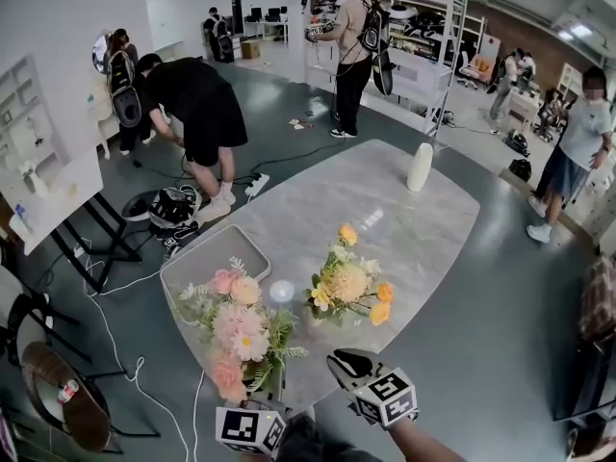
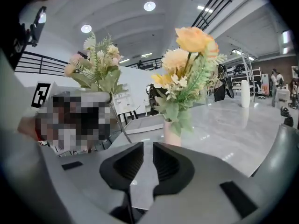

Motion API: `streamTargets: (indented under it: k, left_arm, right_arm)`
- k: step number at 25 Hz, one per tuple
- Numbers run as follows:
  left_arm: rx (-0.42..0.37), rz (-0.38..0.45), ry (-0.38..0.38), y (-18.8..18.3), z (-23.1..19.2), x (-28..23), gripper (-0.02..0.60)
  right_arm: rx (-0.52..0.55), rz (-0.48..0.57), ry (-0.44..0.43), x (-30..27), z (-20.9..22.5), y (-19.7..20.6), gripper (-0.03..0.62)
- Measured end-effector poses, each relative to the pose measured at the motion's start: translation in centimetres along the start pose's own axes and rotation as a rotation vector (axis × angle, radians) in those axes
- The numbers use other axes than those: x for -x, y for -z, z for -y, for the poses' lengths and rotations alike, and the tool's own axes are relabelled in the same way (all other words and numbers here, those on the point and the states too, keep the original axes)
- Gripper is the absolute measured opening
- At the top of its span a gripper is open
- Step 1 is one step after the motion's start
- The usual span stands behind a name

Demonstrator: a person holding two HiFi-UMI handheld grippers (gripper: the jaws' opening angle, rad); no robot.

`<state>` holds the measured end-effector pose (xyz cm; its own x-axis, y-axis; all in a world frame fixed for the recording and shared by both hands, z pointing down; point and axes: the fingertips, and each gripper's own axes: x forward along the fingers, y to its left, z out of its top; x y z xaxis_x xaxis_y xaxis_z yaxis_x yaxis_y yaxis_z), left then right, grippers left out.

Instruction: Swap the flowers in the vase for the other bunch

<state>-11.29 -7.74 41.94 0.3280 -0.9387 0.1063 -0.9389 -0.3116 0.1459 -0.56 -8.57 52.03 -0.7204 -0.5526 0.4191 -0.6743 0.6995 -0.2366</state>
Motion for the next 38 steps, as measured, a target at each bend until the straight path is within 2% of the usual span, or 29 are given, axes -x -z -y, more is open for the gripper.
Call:
streamTargets:
  k: [5,16,38]
  left_arm:
    - [-0.004,0.007,-0.002,0.2,2.5,1.6,0.074]
    - [0.014,0.011,-0.056,1.1,6.0,5.6,0.074]
    - [0.018,0.024,-0.079,2.6,12.8,10.6,0.074]
  right_arm:
    - [0.023,0.036,-0.051,3.2,-2.2,-0.9,0.048]
    - [0.047,0.088,-0.128,8.3,-5.7,-1.5,0.039]
    - [0.077,0.114,-0.172,16.1,-7.9,1.5,0.038]
